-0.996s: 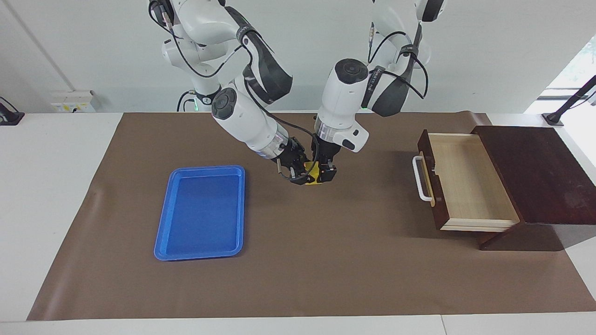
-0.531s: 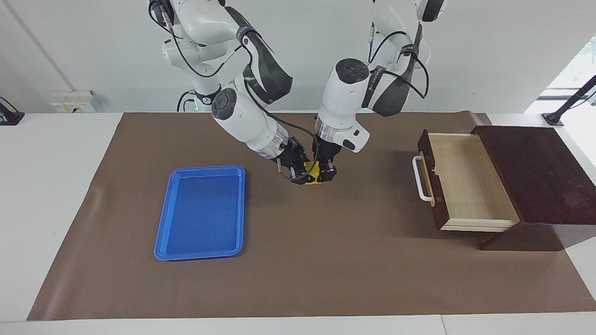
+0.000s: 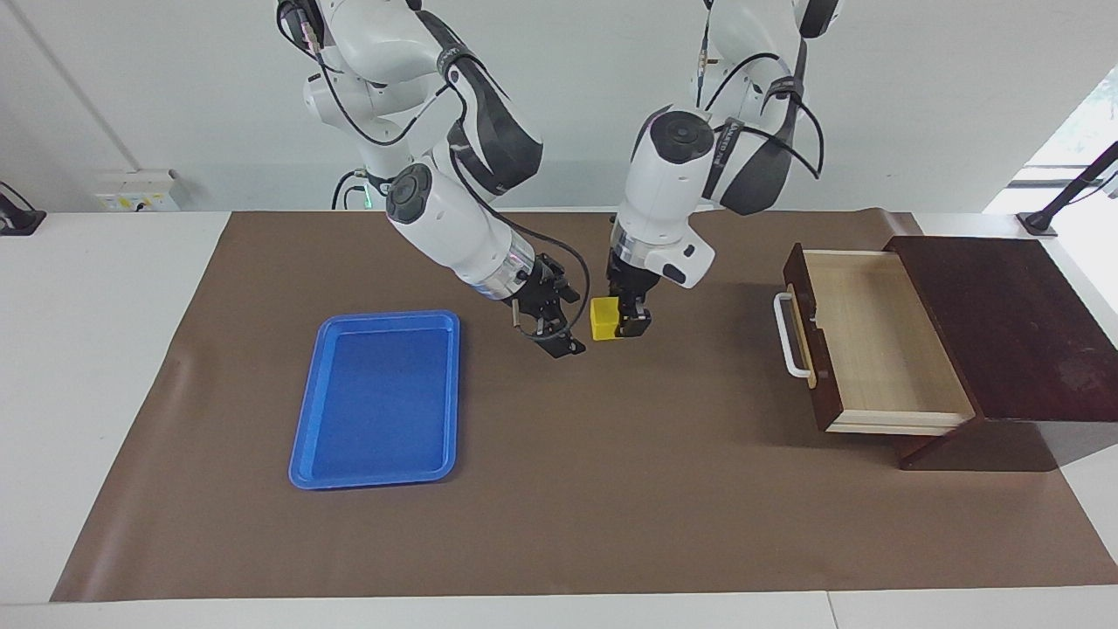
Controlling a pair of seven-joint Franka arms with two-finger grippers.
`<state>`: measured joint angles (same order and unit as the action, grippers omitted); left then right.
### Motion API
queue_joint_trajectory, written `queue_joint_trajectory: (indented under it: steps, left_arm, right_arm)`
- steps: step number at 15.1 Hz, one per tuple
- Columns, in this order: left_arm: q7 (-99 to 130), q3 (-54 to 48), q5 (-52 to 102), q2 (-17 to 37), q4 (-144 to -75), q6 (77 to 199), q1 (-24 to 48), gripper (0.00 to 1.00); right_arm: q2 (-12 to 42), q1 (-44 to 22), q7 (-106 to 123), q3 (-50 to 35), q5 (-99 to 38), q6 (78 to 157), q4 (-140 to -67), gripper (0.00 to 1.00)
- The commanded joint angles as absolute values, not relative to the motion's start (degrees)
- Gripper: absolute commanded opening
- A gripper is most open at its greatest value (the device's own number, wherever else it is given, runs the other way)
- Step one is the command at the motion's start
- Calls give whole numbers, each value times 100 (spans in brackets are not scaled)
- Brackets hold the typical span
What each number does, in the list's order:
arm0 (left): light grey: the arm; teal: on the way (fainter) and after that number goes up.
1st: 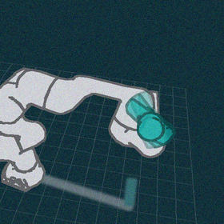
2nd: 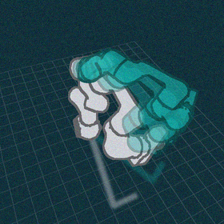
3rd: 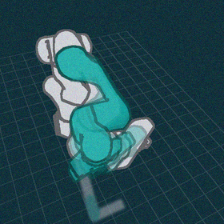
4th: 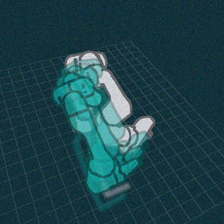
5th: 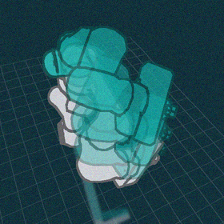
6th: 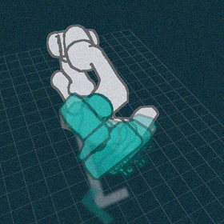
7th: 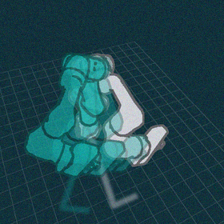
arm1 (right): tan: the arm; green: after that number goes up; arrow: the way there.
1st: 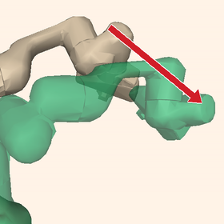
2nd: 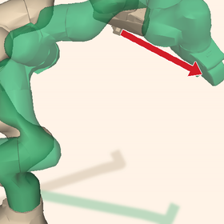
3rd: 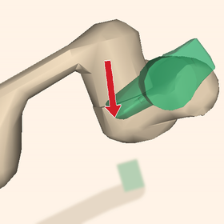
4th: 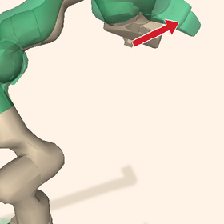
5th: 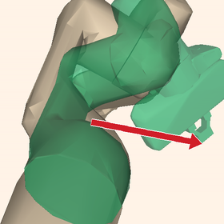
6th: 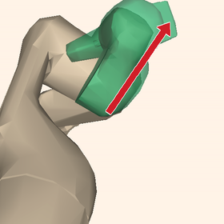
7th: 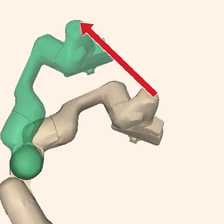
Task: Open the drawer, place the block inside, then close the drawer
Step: 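Lower the block into the drawer with the left gripper while the right gripper withdraws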
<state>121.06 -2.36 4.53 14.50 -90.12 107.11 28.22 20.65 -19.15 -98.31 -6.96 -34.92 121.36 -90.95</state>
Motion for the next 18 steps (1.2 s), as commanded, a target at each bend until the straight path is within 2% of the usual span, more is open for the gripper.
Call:
queue_joint_trajectory:
  steps: [1, 3, 7, 11, 15, 18]
  left_arm:
    - [11148, -273, 474, 731, -9140, 10082, 1928, 0]
    - [10541, -273, 501, 528, -9141, 9836, 1243, 0]
    - [9214, -272, 501, 457, -9289, 9879, 353, 0]
    - [7790, -255, 475, 238, -10167, 10624, -350, 0]
    - [7330, -246, 448, 203, -11010, 11363, -685, 0]
    - [7286, -246, 448, 97, -11319, 11426, -756, 0]
  right_arm:
    - [2065, -1846, -9888, -729, -3604, 12112, -9053, 100]
    - [2048, -1828, -9879, -703, -3604, 12076, -9053, 100]
    - [1960, -1478, -9765, -686, -3569, 11726, -9044, 100]
    - [1863, -766, -9081, -686, -3533, 10926, -8790, 100]
    - [1793, -388, -8308, -659, -3166, 10478, -8684, 100]
    - [1697, -150, -7623, -650, -2884, 10188, -8684, 100]
